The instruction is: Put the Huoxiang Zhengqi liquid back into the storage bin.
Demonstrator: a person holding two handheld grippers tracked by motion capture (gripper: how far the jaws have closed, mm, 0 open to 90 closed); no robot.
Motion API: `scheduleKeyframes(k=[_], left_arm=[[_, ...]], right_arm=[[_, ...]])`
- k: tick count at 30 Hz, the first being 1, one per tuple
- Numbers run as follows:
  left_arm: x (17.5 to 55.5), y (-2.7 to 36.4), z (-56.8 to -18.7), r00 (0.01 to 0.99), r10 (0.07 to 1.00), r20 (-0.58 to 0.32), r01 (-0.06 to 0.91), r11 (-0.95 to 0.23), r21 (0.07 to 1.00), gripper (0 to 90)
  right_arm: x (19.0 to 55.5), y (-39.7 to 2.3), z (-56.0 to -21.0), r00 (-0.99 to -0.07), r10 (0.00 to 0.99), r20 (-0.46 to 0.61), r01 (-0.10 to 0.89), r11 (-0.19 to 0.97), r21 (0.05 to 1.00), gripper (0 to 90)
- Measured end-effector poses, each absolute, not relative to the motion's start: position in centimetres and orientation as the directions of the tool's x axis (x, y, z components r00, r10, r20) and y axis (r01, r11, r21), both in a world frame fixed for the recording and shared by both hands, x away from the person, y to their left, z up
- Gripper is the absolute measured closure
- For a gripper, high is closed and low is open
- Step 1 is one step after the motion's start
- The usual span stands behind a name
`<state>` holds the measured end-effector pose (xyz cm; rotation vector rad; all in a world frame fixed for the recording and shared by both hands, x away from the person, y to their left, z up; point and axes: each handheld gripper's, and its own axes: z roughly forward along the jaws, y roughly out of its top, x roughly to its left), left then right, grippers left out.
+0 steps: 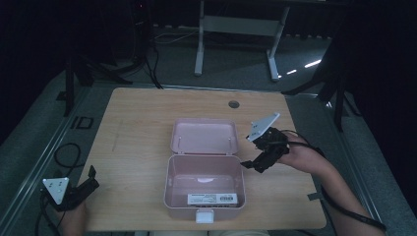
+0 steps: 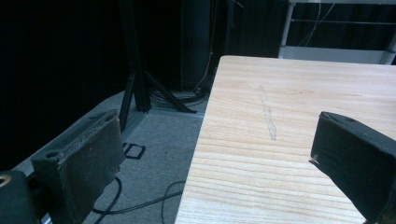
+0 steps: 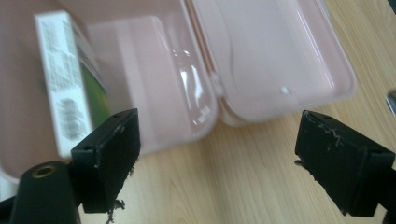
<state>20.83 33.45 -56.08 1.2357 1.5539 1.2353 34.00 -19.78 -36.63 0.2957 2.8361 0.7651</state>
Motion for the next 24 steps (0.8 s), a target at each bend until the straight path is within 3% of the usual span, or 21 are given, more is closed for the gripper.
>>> scheduleKeyframes(k=[10,20,24], left_arm=[[20.9,33.4,-56.1,-0.219,0.976,-0.004,0.216,0.052,0.975,2.6],[20.9,33.4,-56.1,-0.219,0.976,-0.002,0.215,0.051,0.975,2.6],[20.8,33.5,-56.1,-0.221,0.975,-0.008,0.214,0.057,0.975,2.6]], right_arm=[[35.7,-22.4,-40.2,-0.943,0.311,-0.119,0.219,0.848,0.483,13.1],[37.3,-23.4,-45.5,-0.904,0.407,-0.128,0.288,0.803,0.522,12.7],[37.5,-23.6,-47.1,-0.902,0.426,-0.069,0.320,0.768,0.556,12.7]])
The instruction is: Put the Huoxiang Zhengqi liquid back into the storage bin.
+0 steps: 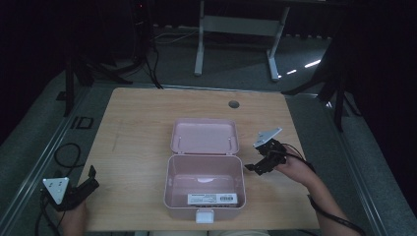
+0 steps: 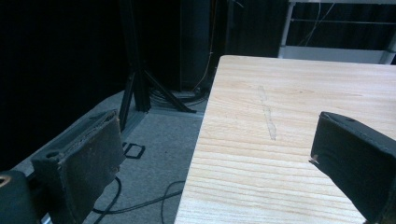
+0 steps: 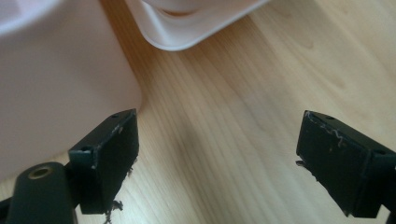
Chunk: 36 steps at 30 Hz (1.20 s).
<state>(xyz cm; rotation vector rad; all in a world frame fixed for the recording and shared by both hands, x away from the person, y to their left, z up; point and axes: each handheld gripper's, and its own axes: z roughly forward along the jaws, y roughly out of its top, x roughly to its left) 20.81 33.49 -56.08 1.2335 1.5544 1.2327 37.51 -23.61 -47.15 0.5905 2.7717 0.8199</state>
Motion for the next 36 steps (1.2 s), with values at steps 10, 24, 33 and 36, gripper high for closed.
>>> scheduleKeyframes(k=[10,24,33,36], left_arm=[[20.9,33.4,-56.1,-0.221,0.975,-0.007,0.216,0.056,0.975,2.6],[20.9,33.4,-56.1,-0.217,0.976,-0.005,0.215,0.053,0.975,2.6],[20.8,33.5,-56.1,-0.209,0.978,-0.012,0.209,0.057,0.976,2.6],[20.8,33.5,-56.1,-0.209,0.978,-0.009,0.209,0.054,0.976,2.6]], right_arm=[[37.6,-23.6,-51.2,-0.866,0.493,-0.085,0.344,0.710,0.614,12.8],[38.0,-24.0,-54.2,-0.797,0.597,-0.091,0.365,0.596,0.715,13.1],[38.1,-25.6,-54.7,-0.732,0.675,-0.096,0.384,0.524,0.760,12.9],[38.1,-26.3,-54.6,-0.704,0.704,-0.095,0.387,0.492,0.780,12.8]])
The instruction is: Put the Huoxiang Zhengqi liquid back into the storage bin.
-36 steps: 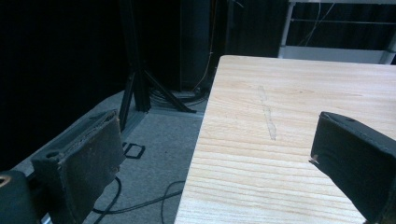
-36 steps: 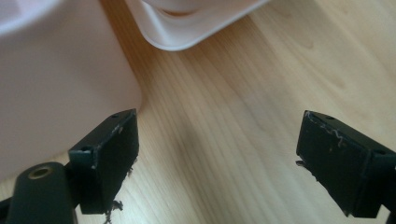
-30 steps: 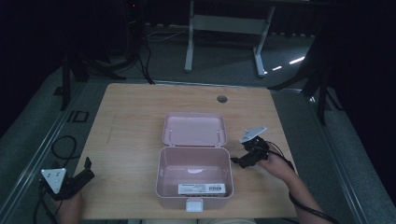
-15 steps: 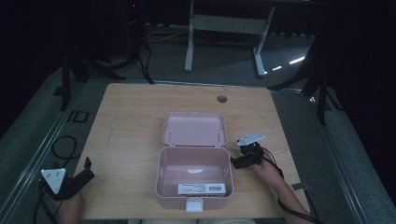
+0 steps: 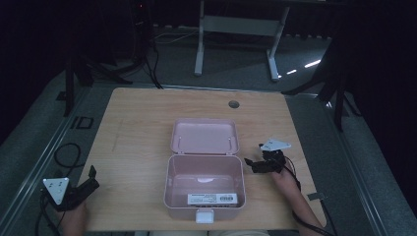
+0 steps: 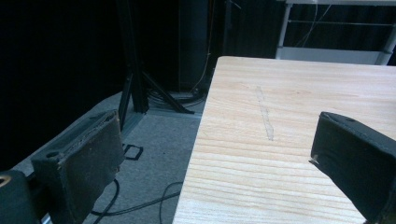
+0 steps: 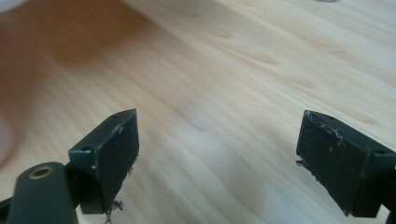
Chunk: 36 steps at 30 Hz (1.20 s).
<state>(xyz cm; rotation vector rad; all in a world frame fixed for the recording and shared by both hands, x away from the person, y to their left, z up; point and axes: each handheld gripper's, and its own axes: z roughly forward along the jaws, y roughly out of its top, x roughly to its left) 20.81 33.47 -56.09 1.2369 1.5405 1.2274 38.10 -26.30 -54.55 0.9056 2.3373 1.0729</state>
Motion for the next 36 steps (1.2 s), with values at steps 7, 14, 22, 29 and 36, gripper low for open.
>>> scheduleKeyframes(k=[7,14,22,29,36], left_arm=[[20.8,33.4,-56.1,-0.213,0.977,-0.007,0.208,0.052,0.977,2.6],[20.8,33.4,-56.1,-0.211,0.977,-0.009,0.211,0.054,0.976,2.6],[20.9,33.4,-56.1,-0.210,0.978,-0.004,0.212,0.050,0.976,2.6],[20.8,33.4,-56.1,-0.210,0.978,-0.008,0.210,0.053,0.976,2.6],[20.8,33.4,-56.1,-0.211,0.977,-0.006,0.213,0.052,0.976,2.6]], right_arm=[[38.0,-28.4,-54.5,-0.657,0.751,-0.072,0.424,0.446,0.788,12.8],[37.4,-30.3,-54.3,-0.603,0.794,-0.079,0.435,0.410,0.802,12.5],[36.8,-32.0,-54.0,-0.554,0.830,-0.059,0.436,0.350,0.829,13.0],[35.6,-33.3,-54.2,-0.511,0.857,-0.071,0.441,0.332,0.834,13.3],[34.5,-34.3,-54.2,-0.464,0.882,-0.076,0.431,0.300,0.851,12.7]])
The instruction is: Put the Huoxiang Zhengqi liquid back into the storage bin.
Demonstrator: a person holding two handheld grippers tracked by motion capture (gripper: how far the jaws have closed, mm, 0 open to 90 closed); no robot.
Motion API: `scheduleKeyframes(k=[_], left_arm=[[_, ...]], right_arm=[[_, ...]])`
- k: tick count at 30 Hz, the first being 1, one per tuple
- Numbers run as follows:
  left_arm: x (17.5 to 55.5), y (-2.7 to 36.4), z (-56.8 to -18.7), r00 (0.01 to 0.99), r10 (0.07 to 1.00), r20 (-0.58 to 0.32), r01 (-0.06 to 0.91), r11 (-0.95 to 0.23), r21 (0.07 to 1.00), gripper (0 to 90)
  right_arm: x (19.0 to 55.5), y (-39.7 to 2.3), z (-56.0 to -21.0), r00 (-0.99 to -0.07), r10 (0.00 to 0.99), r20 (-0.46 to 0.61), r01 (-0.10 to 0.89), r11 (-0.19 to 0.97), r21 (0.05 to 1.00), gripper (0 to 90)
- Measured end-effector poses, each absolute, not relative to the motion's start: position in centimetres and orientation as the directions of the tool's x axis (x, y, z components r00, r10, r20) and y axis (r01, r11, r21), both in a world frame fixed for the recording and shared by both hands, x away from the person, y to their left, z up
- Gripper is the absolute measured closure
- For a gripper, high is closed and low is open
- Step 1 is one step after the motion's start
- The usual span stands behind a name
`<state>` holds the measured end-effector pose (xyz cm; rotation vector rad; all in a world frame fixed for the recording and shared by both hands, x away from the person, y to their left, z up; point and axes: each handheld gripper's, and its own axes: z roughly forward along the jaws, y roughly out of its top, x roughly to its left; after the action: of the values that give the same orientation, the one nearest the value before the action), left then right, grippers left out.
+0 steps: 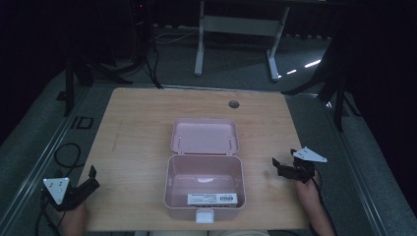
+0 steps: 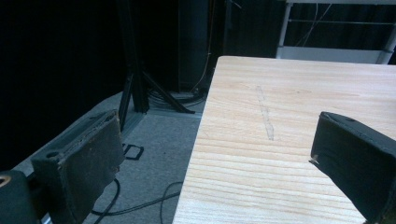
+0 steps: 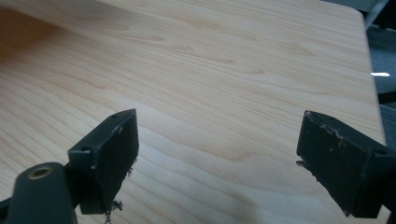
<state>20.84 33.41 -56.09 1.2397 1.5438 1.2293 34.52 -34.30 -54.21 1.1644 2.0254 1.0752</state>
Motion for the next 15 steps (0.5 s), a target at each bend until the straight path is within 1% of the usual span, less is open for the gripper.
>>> scheduleKeyframes(k=[6,13,15], left_arm=[[20.8,33.4,-56.1,-0.212,0.977,-0.007,0.212,0.053,0.976,2.6],[20.8,33.4,-56.1,-0.211,0.977,-0.008,0.213,0.054,0.976,2.6],[20.8,33.4,-56.1,-0.210,0.978,-0.009,0.212,0.054,0.976,2.6]], right_arm=[[33.5,-35.5,-53.8,-0.432,0.902,-0.014,0.414,0.212,0.885,12.8],[32.3,-36.1,-54.1,-0.342,0.938,-0.048,0.403,0.193,0.895,12.6],[32.1,-36.1,-54.2,-0.335,0.940,-0.061,0.401,0.201,0.894,12.5]])
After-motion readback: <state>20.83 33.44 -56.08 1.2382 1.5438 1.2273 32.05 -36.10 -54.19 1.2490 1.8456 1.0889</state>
